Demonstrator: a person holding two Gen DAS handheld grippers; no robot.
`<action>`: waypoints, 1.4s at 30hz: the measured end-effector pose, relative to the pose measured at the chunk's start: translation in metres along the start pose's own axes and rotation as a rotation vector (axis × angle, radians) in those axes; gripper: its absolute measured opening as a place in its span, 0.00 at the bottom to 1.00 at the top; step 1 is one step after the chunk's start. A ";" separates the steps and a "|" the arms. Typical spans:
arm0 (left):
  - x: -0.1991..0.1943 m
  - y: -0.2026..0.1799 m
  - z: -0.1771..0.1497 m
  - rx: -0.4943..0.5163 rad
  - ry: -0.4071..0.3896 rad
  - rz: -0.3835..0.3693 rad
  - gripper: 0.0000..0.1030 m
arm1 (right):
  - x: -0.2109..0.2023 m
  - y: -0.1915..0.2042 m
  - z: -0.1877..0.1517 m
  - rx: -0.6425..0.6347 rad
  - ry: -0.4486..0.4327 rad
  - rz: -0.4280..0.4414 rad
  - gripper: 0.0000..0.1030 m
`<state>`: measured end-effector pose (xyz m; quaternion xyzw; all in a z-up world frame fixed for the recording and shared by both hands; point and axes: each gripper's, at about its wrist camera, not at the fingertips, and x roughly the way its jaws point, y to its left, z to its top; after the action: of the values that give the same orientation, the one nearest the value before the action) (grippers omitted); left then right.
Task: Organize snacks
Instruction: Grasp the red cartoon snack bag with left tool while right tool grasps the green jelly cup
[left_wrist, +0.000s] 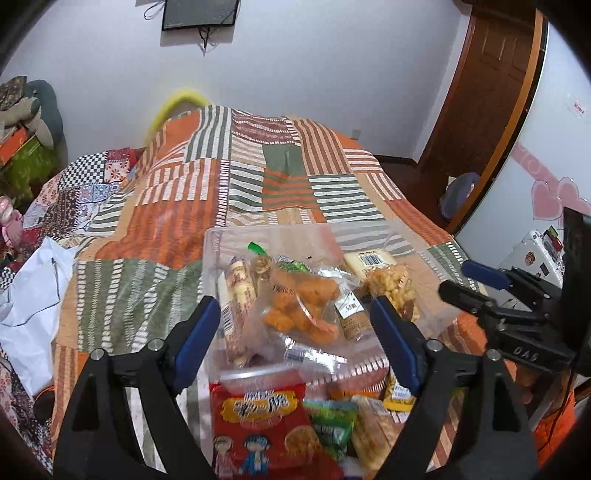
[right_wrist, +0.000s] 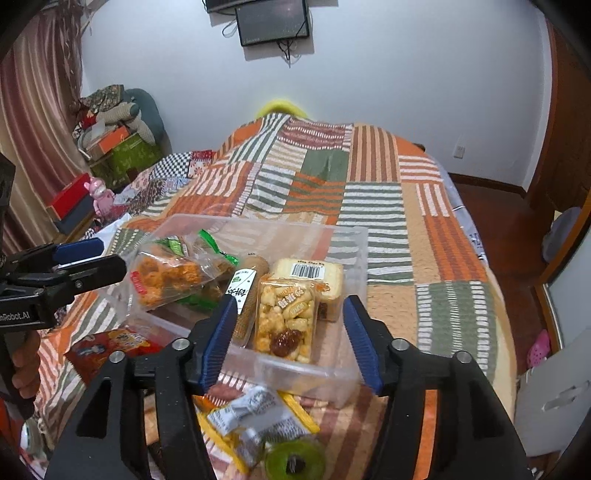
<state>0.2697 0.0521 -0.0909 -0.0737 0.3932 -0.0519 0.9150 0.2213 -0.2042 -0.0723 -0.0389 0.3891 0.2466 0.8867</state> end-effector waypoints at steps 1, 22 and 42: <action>-0.004 0.001 -0.002 -0.002 -0.002 0.003 0.85 | -0.004 0.000 -0.001 0.003 -0.008 0.000 0.60; 0.018 0.008 -0.071 0.021 0.155 0.090 0.87 | -0.011 -0.011 -0.062 0.029 0.069 -0.008 0.68; 0.038 0.047 -0.101 -0.106 0.214 0.057 0.88 | 0.010 -0.013 -0.092 0.051 0.192 0.042 0.55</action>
<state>0.2239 0.0834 -0.1950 -0.1049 0.4926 -0.0124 0.8638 0.1717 -0.2358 -0.1446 -0.0314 0.4793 0.2503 0.8406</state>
